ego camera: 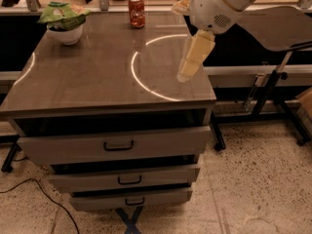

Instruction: Pick green rice chip bag from white bowl and place on counter

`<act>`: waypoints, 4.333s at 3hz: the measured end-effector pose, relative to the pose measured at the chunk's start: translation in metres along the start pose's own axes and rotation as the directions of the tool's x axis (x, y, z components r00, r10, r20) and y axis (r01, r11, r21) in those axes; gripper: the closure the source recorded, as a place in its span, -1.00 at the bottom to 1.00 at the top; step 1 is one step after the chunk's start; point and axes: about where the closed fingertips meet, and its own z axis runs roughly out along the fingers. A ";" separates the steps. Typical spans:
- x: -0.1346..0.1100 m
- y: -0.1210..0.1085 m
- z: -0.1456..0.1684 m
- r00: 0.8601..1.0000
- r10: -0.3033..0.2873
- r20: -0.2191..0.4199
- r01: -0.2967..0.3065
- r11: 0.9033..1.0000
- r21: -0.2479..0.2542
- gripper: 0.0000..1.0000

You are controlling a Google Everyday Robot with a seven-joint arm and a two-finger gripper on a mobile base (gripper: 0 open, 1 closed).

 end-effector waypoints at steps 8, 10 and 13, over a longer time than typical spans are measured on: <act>-0.166 -0.207 0.186 0.902 -0.231 0.364 0.111 0.941 0.321 -1.00; -0.206 -0.223 0.264 0.884 -0.196 0.425 0.073 0.954 0.290 -1.00; -0.231 -0.246 0.287 0.877 -0.164 0.451 0.025 0.954 0.298 0.73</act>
Offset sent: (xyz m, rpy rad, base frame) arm 0.0617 0.0642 -0.0252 0.1209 -0.0691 0.0373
